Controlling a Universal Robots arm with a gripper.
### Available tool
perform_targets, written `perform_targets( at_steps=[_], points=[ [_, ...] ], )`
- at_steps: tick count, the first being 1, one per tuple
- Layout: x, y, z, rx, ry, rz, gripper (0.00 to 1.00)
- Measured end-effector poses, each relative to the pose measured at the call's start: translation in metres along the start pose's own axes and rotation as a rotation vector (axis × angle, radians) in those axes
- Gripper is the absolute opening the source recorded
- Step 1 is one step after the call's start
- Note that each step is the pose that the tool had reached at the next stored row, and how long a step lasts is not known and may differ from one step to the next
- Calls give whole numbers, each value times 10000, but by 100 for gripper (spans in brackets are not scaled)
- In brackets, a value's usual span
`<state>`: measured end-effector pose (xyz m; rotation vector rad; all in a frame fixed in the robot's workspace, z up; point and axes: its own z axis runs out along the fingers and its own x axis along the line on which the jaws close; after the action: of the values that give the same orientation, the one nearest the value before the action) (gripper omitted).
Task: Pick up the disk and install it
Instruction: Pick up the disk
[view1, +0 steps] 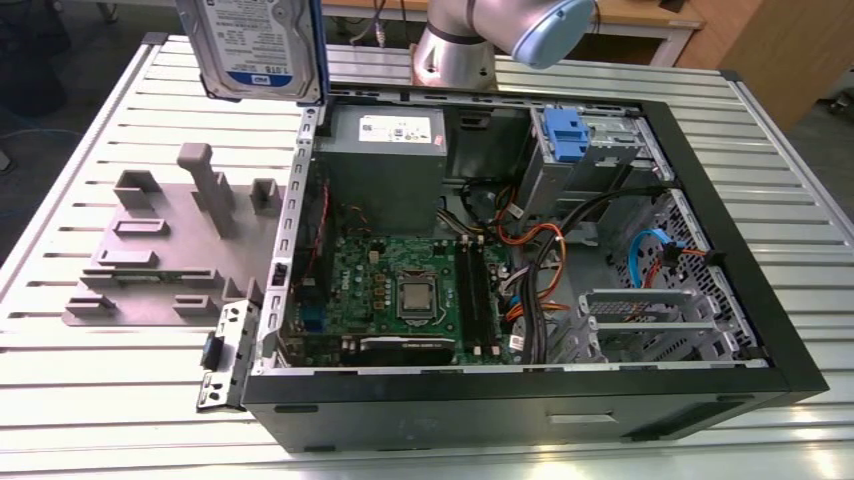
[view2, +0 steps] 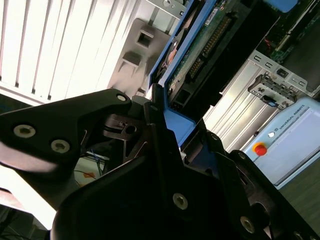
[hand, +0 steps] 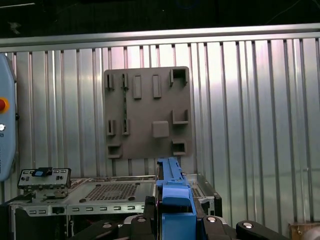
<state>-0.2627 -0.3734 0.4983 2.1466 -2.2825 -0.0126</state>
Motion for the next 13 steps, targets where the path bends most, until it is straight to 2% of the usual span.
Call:
perform_targets(
  at_steps=[13],
  points=[
    [-7, -110, -1, 0, 0, 0, 36]
  ],
)
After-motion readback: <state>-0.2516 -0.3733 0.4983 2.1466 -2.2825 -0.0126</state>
